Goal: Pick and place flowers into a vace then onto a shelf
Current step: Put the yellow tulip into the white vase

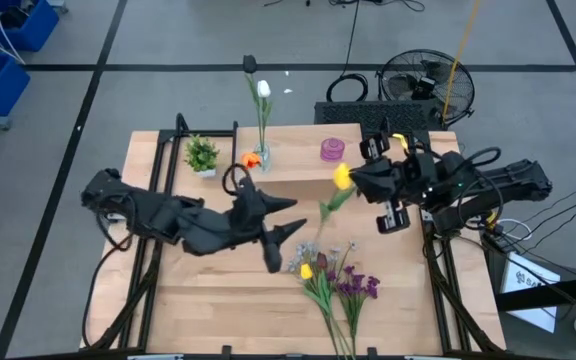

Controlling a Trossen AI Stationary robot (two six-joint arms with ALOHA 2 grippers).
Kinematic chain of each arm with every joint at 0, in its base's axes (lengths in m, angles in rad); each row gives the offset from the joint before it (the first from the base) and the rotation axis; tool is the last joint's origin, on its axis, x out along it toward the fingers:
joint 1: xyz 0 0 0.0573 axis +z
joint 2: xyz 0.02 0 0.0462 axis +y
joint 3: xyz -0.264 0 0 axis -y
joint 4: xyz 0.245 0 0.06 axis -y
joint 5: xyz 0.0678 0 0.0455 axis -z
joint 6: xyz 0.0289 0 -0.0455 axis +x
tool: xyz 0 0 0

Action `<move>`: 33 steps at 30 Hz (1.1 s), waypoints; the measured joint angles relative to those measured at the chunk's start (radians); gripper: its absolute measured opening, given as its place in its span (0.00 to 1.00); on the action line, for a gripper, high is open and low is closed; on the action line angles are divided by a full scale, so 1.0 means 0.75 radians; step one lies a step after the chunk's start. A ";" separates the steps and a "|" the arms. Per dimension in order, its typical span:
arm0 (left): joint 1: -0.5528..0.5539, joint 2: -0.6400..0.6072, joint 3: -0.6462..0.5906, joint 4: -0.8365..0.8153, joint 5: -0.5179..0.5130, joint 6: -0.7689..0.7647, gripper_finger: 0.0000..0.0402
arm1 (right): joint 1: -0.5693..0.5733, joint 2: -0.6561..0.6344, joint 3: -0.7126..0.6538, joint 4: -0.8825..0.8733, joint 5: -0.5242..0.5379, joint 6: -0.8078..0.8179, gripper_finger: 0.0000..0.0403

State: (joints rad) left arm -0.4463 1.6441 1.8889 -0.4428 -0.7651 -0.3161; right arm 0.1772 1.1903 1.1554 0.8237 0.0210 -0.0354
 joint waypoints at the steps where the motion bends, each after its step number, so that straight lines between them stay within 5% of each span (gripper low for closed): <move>1: 0.007 0.008 0.000 0.000 -0.013 0.000 0.53 | 0.000 0.000 0.000 -0.001 0.001 0.000 0.00; 13: 0.116 0.097 0.000 0.056 0.180 -0.019 0.53 | 0.000 0.006 0.000 -0.009 0.004 -0.001 0.00; 33: 0.181 0.117 0.000 0.072 0.204 -0.035 0.53 | 0.000 0.006 0.000 -0.017 0.005 -0.008 0.00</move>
State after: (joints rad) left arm -0.3106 1.7321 1.8889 -0.3890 -0.6119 -0.3420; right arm 0.1772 1.1950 1.1553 0.8112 0.0245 -0.0411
